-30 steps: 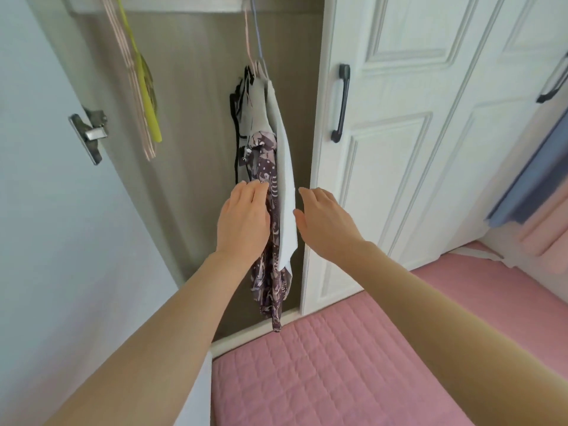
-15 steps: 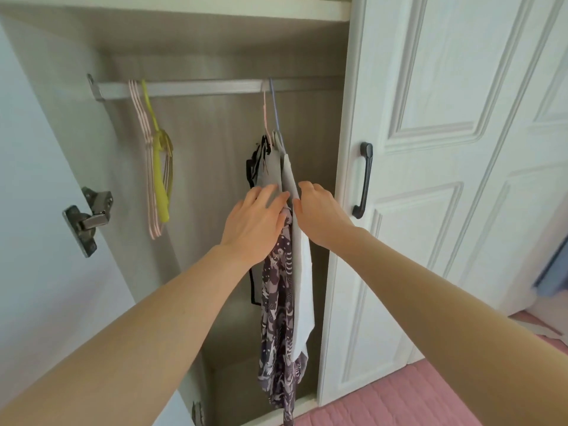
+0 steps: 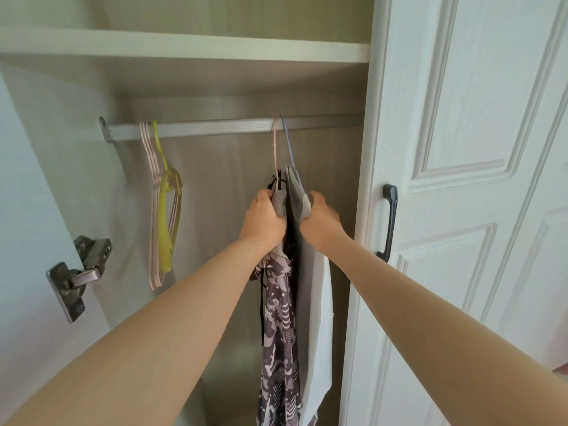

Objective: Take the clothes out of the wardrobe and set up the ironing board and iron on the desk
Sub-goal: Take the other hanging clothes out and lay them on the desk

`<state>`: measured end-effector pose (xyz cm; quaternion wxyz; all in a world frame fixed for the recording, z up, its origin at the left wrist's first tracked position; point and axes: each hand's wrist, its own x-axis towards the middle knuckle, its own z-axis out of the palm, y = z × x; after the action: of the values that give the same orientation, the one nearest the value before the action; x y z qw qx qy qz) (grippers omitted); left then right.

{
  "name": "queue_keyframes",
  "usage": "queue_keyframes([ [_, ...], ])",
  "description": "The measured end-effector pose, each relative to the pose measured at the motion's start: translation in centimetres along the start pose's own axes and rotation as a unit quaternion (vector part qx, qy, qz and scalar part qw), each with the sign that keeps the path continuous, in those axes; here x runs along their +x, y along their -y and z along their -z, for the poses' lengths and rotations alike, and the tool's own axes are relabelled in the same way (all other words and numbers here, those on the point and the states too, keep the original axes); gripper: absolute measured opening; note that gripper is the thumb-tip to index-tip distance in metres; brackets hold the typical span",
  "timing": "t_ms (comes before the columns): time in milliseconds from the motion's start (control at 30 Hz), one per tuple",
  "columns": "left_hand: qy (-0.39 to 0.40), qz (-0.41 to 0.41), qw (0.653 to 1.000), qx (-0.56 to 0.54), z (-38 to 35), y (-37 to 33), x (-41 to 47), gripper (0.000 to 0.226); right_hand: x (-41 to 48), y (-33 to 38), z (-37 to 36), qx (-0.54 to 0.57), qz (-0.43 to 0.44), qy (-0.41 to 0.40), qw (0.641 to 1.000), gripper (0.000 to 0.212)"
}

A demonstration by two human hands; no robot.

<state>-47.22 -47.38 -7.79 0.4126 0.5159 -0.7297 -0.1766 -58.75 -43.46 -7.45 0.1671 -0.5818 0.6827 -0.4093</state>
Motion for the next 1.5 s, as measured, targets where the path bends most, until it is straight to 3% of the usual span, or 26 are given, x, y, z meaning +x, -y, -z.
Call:
queue_keyframes([
  [200, 0.038, 0.136, 0.965, -0.221, -1.1, -0.3, 3.6, 0.039, 2.3, 0.4, 0.0, 0.099, -0.048, -0.008, 0.994, 0.059],
  [300, 0.037, 0.152, 0.944, -0.29, -1.9, -0.2, 4.6, 0.02, 3.0, 0.6, -0.2, 0.121, -0.039, 0.007, 0.992, 0.054],
  [400, 0.005, 0.144, 0.937, -0.317, -1.9, 0.2, 5.0, 0.016, 3.2, 0.4, -0.7, 0.17, -0.04, 0.008, 0.985, 0.045],
  [667, -0.017, 0.116, 0.948, -0.296, 1.7, -0.5, 5.5, 0.01, 3.4, 1.4, 0.2, 0.198, -0.053, -0.02, 0.979, 0.031],
  [867, -0.023, 0.111, 0.949, -0.293, 4.2, -2.1, 4.7, 0.01, 3.1, 3.9, 1.2, 0.211, -0.03, -0.024, 0.977, 0.037],
  [1100, -0.016, 0.141, 0.933, -0.329, 4.7, -1.1, 0.7, 0.014, -0.7, 3.5, 0.2, 0.222, -0.017, -0.013, 0.975, 0.035],
  [1500, -0.021, 0.255, 0.91, -0.327, 5.8, -1.2, -9.8, 0.032, -11.5, 1.9, -0.1, 0.193, -0.076, 0.018, 0.978, 0.028],
])
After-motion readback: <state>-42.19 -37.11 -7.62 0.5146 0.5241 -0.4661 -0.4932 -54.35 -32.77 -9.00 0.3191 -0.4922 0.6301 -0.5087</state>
